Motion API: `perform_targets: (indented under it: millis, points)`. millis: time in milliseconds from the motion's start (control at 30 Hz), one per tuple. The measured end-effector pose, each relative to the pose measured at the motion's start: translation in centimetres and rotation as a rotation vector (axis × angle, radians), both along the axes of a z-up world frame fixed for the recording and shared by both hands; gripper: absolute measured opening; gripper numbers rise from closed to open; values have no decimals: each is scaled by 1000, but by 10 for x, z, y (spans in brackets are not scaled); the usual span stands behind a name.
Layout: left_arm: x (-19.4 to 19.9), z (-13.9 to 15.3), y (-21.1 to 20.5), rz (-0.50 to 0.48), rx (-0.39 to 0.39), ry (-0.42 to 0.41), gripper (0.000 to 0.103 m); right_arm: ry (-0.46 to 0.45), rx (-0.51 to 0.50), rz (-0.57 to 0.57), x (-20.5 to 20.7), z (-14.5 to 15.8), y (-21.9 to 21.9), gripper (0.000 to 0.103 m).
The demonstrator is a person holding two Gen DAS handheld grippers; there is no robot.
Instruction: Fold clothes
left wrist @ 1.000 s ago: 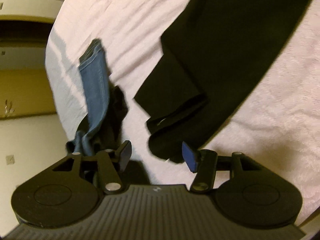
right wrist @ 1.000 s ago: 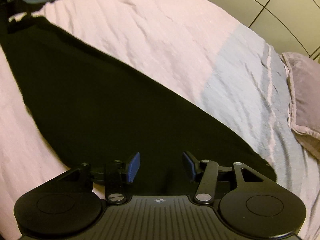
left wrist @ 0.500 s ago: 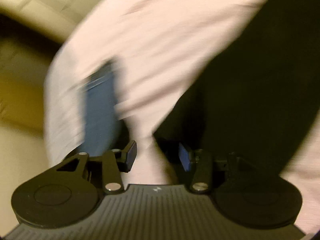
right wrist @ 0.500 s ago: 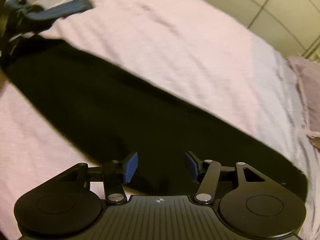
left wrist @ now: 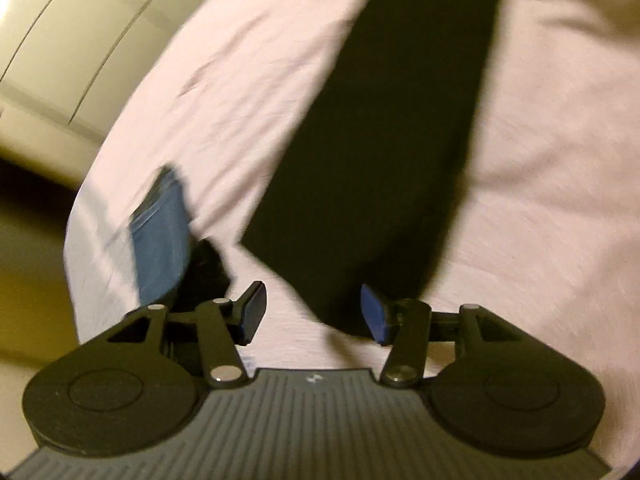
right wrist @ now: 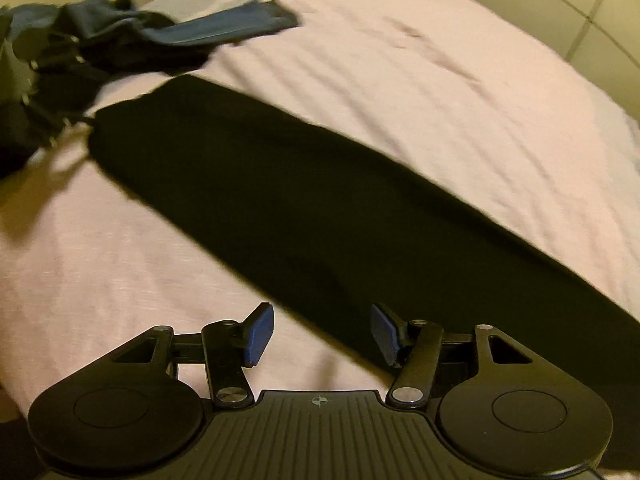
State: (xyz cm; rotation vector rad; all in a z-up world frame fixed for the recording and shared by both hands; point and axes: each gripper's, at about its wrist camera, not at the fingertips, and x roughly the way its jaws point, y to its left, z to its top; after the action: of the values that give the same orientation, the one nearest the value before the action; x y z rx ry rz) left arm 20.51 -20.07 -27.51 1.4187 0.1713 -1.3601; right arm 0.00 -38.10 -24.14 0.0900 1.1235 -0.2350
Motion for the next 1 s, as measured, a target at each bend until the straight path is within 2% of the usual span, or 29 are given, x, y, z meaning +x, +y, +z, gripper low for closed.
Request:
perform_targets:
  millis: [100,167,267,333,400,467,567,600,633,667,700,867,1000]
  points:
    - [-12,-16,4,-57,13,-51,48,10,15,51,14,-9,15,57]
    - [-15,-21,4,-55,2,-77,48,10,15,68,20,-11,20,57]
    - [-19,-22,2,-34,-7,-71,46,9,14,77,27,-13,23,57]
    - [-20,-12,0,-32,-23,-12,46,10,11,73,26,-12,23,57]
    - [-21,2,-2,-48,-54,10,46,11,7,68,23,-10,23,57]
    - [-24,4,-5,-58,-61,-5,46,12,5,57,20,-11,21,57]
    - [-27,-8,-10,-67,-42,-47,45,25,5,29,13,-14,20,57]
    - [-29,-14,-11,-86,-31,-68,43,29,4,20,11,-15,19,57]
    - [-31,-19,-12,-105,-18,-91,33,33,1,10,9,-15,19,57]
    - [-32,-25,-12,-124,3,-117,10,36,-4,0,6,-16,18,57]
    - [-34,-29,-12,-138,21,-136,5,42,-11,-11,3,-17,17,57]
    - [-39,-3,5,-101,-55,-139,2,77,-58,-110,-28,-19,1,57]
    - [-40,-18,4,-91,38,-119,3,101,-42,-291,-68,-23,-30,57]
